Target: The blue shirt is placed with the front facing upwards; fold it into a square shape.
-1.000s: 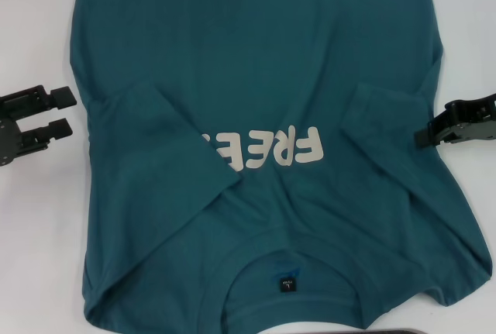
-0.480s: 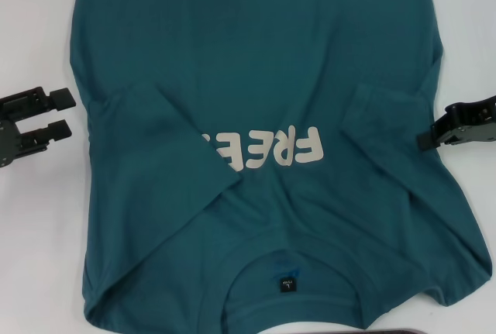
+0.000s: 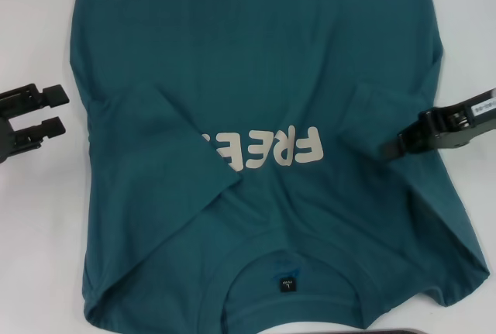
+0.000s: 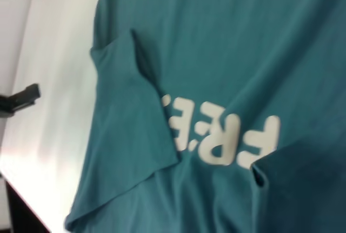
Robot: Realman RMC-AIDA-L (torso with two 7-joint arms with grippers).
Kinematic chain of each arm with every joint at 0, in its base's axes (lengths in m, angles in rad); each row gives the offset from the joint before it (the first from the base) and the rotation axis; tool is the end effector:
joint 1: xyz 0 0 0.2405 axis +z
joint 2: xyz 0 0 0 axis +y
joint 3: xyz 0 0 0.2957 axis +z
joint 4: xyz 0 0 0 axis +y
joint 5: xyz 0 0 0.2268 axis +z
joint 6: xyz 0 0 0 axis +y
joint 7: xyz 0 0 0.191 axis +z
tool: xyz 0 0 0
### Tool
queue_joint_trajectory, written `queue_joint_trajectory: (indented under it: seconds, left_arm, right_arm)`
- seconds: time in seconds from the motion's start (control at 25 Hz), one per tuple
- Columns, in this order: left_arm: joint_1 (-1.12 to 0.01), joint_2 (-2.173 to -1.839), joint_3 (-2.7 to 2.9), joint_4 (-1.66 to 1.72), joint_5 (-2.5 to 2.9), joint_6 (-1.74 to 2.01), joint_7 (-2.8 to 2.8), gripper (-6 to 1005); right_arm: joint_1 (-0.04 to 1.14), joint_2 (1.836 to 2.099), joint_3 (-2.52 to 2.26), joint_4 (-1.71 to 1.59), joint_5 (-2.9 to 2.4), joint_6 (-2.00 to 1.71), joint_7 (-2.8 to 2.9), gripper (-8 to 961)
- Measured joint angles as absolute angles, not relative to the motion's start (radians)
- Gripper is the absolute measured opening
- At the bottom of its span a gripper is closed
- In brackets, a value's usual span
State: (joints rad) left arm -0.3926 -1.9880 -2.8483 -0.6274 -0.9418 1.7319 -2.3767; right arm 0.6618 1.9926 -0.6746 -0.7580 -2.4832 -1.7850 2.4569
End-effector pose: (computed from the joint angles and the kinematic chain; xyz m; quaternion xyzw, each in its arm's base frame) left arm -0.3729 0.3203 0.0119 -0.6279 -0.7078 -0.3208 0.0442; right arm 0.3026 0.3653 -0.0277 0.7854 -0.6186 -0.0164 0.0141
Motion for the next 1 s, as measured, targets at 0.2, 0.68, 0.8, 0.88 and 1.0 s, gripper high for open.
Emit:
queue_joint_trajectory:
  seconds: [0.2, 0.68, 0.8, 0.88, 1.0]
  left_arm:
    - [-0.392, -1.988, -2.851, -0.627, -0.942, 1.732, -2.377, 721]
    - [-0.384, -1.988, -2.856, -0.627, -0.942, 1.732, -2.374, 721]
    - [-0.384, -1.988, -2.856, -0.627, -0.942, 1.732, -2.373, 721]
    - [-0.385, -1.988, -2.857, -0.627, -0.942, 1.732, -2.372, 721]
    - [-0.386, -1.988, -2.859, -0.628, -0.942, 1.736, -2.363, 721]
  right_arm:
    - [0.671, 2.018, -0.719, -0.754, -2.485, -1.787, 2.454, 13]
    - [0.672, 2.026, -0.759, -0.741, -2.468, -1.755, 2.454, 87]
    - [0.672, 2.013, -0.756, -0.713, -2.432, -1.745, 2.429, 231]
    - [0.669, 2.003, -0.743, -0.696, -2.384, -1.746, 2.376, 320]
    - [0.651, 1.984, -0.689, -0.652, -2.251, -1.759, 2.251, 443]
